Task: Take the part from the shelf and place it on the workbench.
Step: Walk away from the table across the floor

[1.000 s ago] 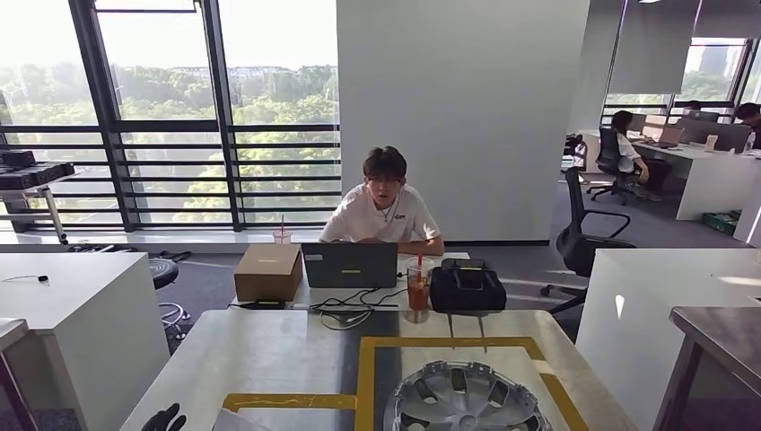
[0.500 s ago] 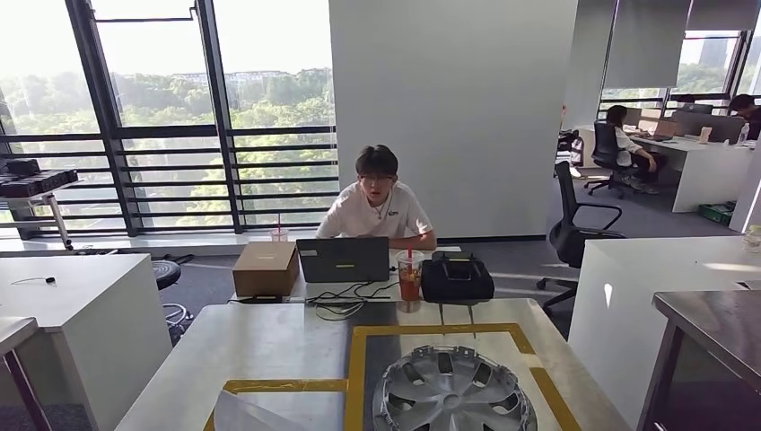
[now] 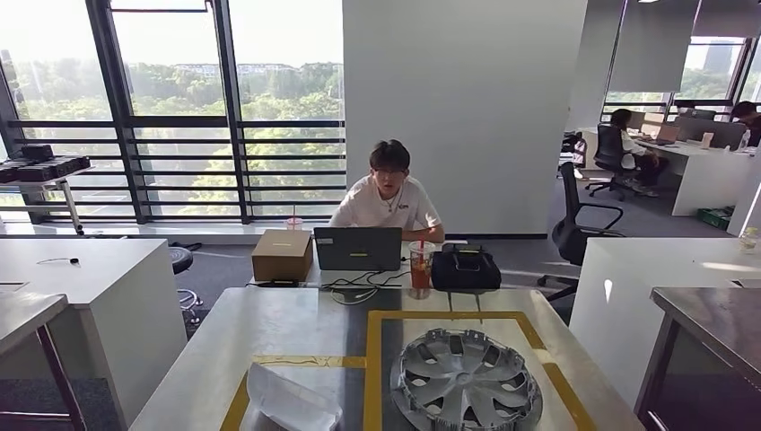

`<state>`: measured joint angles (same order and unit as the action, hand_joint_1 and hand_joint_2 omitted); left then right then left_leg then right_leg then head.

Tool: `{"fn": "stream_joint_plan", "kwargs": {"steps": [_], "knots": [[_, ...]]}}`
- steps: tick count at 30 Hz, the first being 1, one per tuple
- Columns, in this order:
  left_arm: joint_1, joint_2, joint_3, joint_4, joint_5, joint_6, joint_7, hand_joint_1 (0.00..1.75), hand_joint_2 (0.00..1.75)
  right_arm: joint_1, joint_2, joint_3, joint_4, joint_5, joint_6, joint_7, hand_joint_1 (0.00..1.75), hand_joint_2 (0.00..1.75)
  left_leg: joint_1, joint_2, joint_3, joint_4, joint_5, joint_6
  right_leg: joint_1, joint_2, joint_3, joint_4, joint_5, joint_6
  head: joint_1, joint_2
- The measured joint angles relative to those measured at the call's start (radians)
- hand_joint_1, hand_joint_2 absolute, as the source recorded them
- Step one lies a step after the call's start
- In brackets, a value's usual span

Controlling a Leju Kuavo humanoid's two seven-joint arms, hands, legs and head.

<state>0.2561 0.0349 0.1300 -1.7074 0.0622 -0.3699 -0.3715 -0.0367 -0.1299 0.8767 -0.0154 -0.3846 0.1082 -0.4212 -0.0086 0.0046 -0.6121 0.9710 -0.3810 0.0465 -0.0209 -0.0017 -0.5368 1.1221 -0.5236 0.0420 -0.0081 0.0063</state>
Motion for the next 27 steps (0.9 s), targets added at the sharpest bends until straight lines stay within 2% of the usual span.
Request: {"fn": "stream_joint_plan", "kwargs": {"steps": [1,2,3,5,6,7,8,10,11,12,13,14,15,16,17,18,20,21,22,23,25,26,27], "knots": [[0.004,0.000,0.001,0.018,-0.010,0.002,0.004,0.00,0.00,0.000,-0.003,0.000,0.000,-0.003,0.002,-0.001,0.00,0.00,-0.001,0.000,-0.011,0.006,0.008,-0.004,0.002,0.001,0.051,-0.075,0.000,-0.005,0.000,0.000],[0.007,0.000,0.001,0.039,-0.023,0.005,0.010,0.00,0.00,0.000,-0.005,0.000,0.001,-0.005,0.004,-0.002,0.00,0.00,-0.002,0.000,-0.017,0.010,0.015,-0.010,0.004,0.002,0.085,-0.131,-0.005,-0.011,-0.001,0.000],[0.011,0.000,0.002,0.062,-0.038,0.009,0.015,0.00,0.00,0.000,-0.006,0.000,0.001,-0.007,0.006,-0.003,0.00,0.00,-0.003,0.000,-0.021,0.012,0.022,-0.015,0.007,0.003,0.099,-0.161,-0.012,-0.019,-0.001,0.000],[0.021,0.002,0.003,0.114,-0.073,0.015,0.023,0.00,0.00,0.004,-0.008,0.000,0.002,-0.011,0.010,-0.005,0.00,0.00,-0.001,-0.001,-0.026,0.011,0.035,-0.027,0.007,0.002,0.084,-0.166,-0.001,-0.034,-0.001,0.000],[0.026,0.002,0.005,0.142,-0.091,0.018,0.028,0.00,0.00,0.005,-0.008,0.000,0.002,-0.012,0.013,-0.006,0.00,0.00,0.001,-0.002,-0.032,0.017,0.023,-0.034,0.005,0.001,0.075,-0.166,0.008,-0.043,-0.002,0.000],[0.032,0.004,0.008,0.172,-0.110,0.019,0.036,0.00,0.00,0.006,-0.009,0.000,0.003,-0.014,0.015,-0.007,0.00,0.00,0.004,-0.004,-0.040,0.038,-0.009,-0.041,0.002,-0.001,0.064,-0.167,0.019,-0.051,-0.002,-0.001],[0.035,0.005,0.012,0.206,-0.129,0.020,0.046,0.00,0.00,0.007,-0.009,0.000,0.003,-0.015,0.019,-0.007,0.00,0.00,0.007,-0.005,-0.051,0.080,-0.060,-0.048,0.000,-0.002,0.051,-0.167,0.031,-0.056,-0.003,-0.001],[0.038,0.006,0.022,0.281,-0.166,0.017,0.062,0.00,0.00,0.011,-0.011,0.000,0.004,-0.018,0.027,-0.008,0.00,0.00,0.014,-0.005,-0.071,0.202,-0.165,-0.060,0.002,-0.003,0.025,-0.166,0.053,-0.060,-0.004,0.000],[0.037,0.006,0.030,0.326,-0.186,0.013,0.072,0.00,0.00,0.013,-0.011,0.000,0.004,-0.019,0.031,-0.009,0.00,0.00,0.017,-0.005,-0.074,0.257,-0.188,-0.063,0.003,-0.004,0.012,-0.165,0.065,-0.060,-0.005,0.000],[0.035,0.007,0.038,0.373,-0.206,0.009,0.080,0.00,0.00,0.014,-0.011,0.000,0.004,-0.019,0.033,-0.010,0.00,0.00,0.019,-0.005,-0.065,0.289,-0.186,-0.065,0.003,-0.004,0.000,-0.164,0.075,-0.058,-0.005,0.000],[0.032,0.007,0.047,0.422,-0.226,0.005,0.087,0.00,0.00,0.016,-0.011,0.000,0.005,-0.020,0.035,-0.010,0.00,0.00,0.020,-0.005,-0.040,0.285,-0.164,-0.065,0.003,-0.003,-0.013,-0.161,0.086,-0.056,-0.006,0.000],[0.028,0.010,0.056,0.473,-0.247,0.003,0.090,0.00,0.00,0.017,-0.011,0.000,0.005,-0.019,0.035,-0.010,0.00,0.00,0.021,-0.005,0.003,0.245,-0.136,-0.063,0.003,-0.003,-0.025,-0.159,0.095,-0.053,-0.006,0.000],[0.023,0.013,0.063,0.519,-0.265,0.002,0.087,0.00,0.00,0.018,-0.011,0.000,0.005,-0.019,0.035,-0.011,0.00,0.00,0.020,-0.005,0.056,0.178,-0.122,-0.059,0.003,-0.002,-0.034,-0.156,0.103,-0.050,-0.006,0.000],[0.018,0.017,0.069,0.563,-0.279,0.001,0.082,0.00,0.00,0.018,-0.011,0.000,0.005,-0.018,0.035,-0.011,0.00,0.00,0.018,-0.005,0.113,0.098,-0.123,-0.054,0.005,-0.002,-0.042,-0.154,0.110,-0.045,-0.006,0.000],[0.013,0.022,0.075,0.603,-0.289,0.001,0.076,0.00,0.00,0.017,-0.011,0.000,0.005,-0.018,0.035,-0.011,0.00,0.00,0.015,-0.006,0.152,0.038,-0.133,-0.048,0.005,-0.002,-0.046,-0.153,0.118,-0.039,-0.006,0.000],[0.009,0.025,0.079,0.636,-0.294,0.002,0.071,0.00,0.00,0.017,-0.012,0.000,0.005,-0.017,0.035,-0.011,0.00,0.00,0.011,-0.006,0.172,-0.001,-0.145,-0.042,0.005,-0.003,-0.048,-0.154,0.125,-0.033,-0.006,0.000],[0.003,0.030,0.086,0.693,-0.308,0.000,0.080,0.00,0.00,0.017,-0.013,0.000,0.005,-0.014,0.033,-0.010,0.00,0.00,0.007,-0.005,0.169,-0.018,-0.138,-0.026,0.004,-0.005,-0.051,-0.158,0.140,-0.020,-0.006,0.000],[-0.002,0.032,0.089,0.721,-0.322,-0.001,0.094,0.00,0.00,0.018,-0.014,0.000,0.004,-0.011,0.031,-0.007,0.00,0.00,0.007,-0.004,0.161,-0.023,-0.127,-0.016,0.002,-0.004,-0.056,-0.153,0.136,-0.017,-0.007,0.000],[-0.008,0.035,0.091,0.753,-0.343,0.000,0.109,0.00,0.00,0.019,-0.016,0.000,0.002,-0.006,0.028,-0.002,0.00,0.00,0.008,-0.002,0.151,-0.027,-0.113,-0.006,0.002,-0.004,-0.065,-0.136,0.115,-0.018,-0.005,0.000],[-0.015,0.038,0.091,0.794,-0.369,0.002,0.119,0.00,0.00,0.021,-0.019,0.001,-0.003,-0.001,0.025,0.005,0.00,0.00,0.009,-0.001,0.139,-0.031,-0.099,0.002,0.001,-0.003,-0.079,-0.100,0.076,-0.023,-0.004,0.000],[-0.025,0.044,0.091,0.890,-0.418,0.011,0.120,0.00,0.00,0.024,-0.030,0.002,-0.020,0.007,0.019,0.020,0.00,0.00,0.006,0.002,0.109,-0.029,-0.075,0.009,0.001,-0.002,-0.112,0.025,-0.021,-0.032,-0.001,0.000],[-0.029,0.047,0.091,0.941,-0.439,0.014,0.119,0.00,0.00,0.025,-0.036,0.003,-0.031,0.009,0.016,0.027,0.00,0.00,0.004,0.004,0.095,-0.027,-0.063,0.009,0.000,-0.002,-0.123,0.089,-0.049,-0.029,0.000,0.000],[-0.035,0.050,0.090,0.986,-0.455,0.015,0.122,0.00,0.00,0.026,-0.042,0.004,-0.041,0.011,0.014,0.032,0.00,0.00,0.003,0.006,0.079,-0.024,-0.052,0.009,0.000,-0.002,-0.123,0.131,-0.056,-0.021,0.000,0.000]]}}
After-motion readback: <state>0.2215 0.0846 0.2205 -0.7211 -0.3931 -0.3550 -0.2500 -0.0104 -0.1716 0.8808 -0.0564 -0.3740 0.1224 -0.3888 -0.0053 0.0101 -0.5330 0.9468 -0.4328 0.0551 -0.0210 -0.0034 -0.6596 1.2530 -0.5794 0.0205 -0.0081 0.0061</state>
